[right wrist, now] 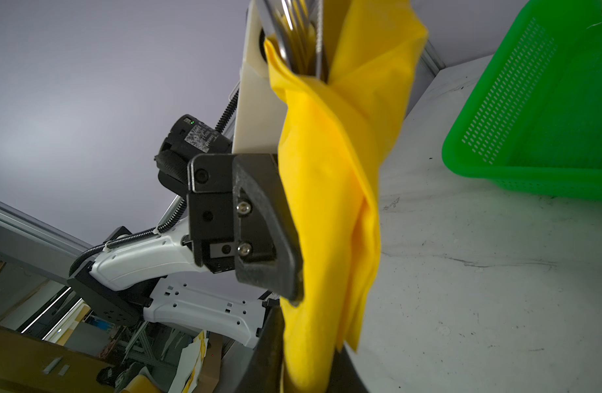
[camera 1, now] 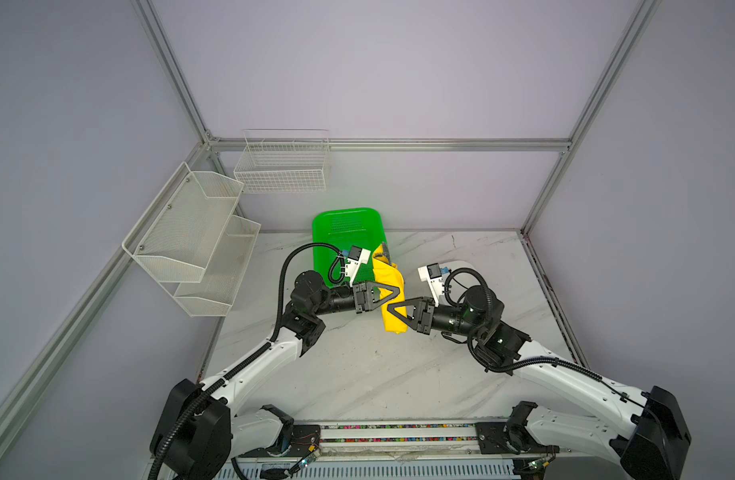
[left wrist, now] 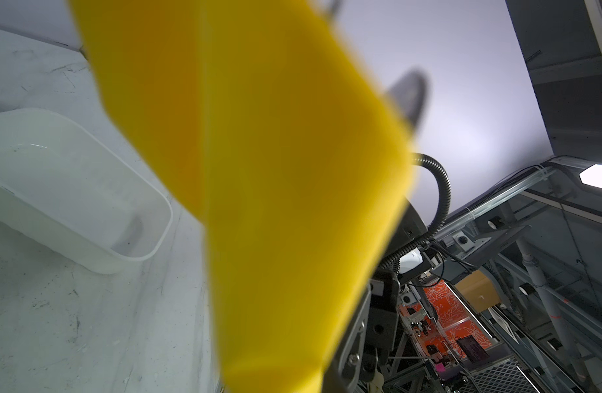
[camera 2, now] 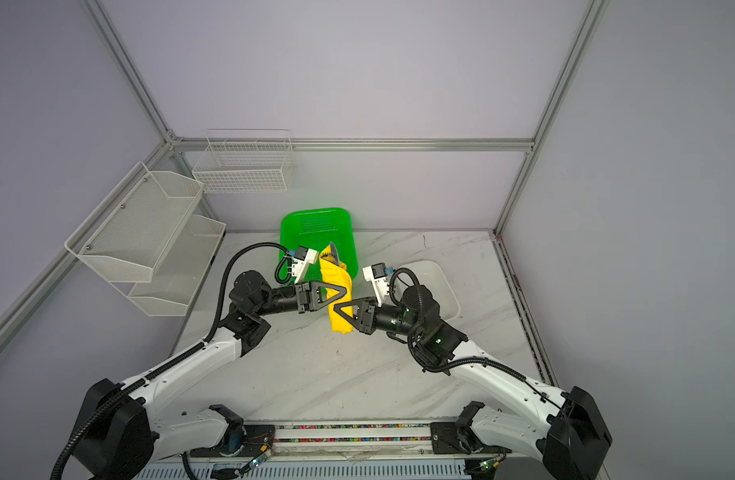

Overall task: Place the utensils on the paper napkin and roll it up
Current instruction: 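Hold the napkin wrap with the right gripper while the left holds the cone upright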

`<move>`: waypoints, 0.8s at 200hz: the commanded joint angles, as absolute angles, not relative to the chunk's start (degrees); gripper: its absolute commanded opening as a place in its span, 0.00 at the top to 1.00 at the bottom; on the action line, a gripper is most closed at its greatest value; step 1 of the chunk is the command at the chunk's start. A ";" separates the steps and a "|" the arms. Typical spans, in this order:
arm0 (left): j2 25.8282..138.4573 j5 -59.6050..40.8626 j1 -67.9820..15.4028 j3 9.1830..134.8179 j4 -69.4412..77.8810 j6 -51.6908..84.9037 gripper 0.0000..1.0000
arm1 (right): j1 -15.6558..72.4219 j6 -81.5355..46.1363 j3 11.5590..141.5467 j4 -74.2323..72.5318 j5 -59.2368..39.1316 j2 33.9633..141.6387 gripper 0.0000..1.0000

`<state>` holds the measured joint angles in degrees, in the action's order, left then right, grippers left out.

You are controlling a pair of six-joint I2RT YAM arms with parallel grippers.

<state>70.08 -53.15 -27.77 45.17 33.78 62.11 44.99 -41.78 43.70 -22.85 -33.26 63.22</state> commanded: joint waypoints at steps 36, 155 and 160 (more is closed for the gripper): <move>68.52 -53.27 -27.61 45.52 32.30 60.72 0.64 | 44.82 -42.55 44.62 -27.04 -33.53 61.75 0.85; 66.53 -52.41 -28.28 43.73 33.97 61.52 0.91 | 44.82 -44.99 42.63 -31.25 -33.92 62.40 0.83; 66.57 -52.31 -28.19 43.77 34.22 61.52 0.93 | 44.80 -44.99 42.54 -31.20 -33.94 62.20 0.83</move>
<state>67.48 -53.08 -27.94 45.01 31.14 61.93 44.99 -44.64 43.16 -26.70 -33.43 63.22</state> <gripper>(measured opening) 0.106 0.167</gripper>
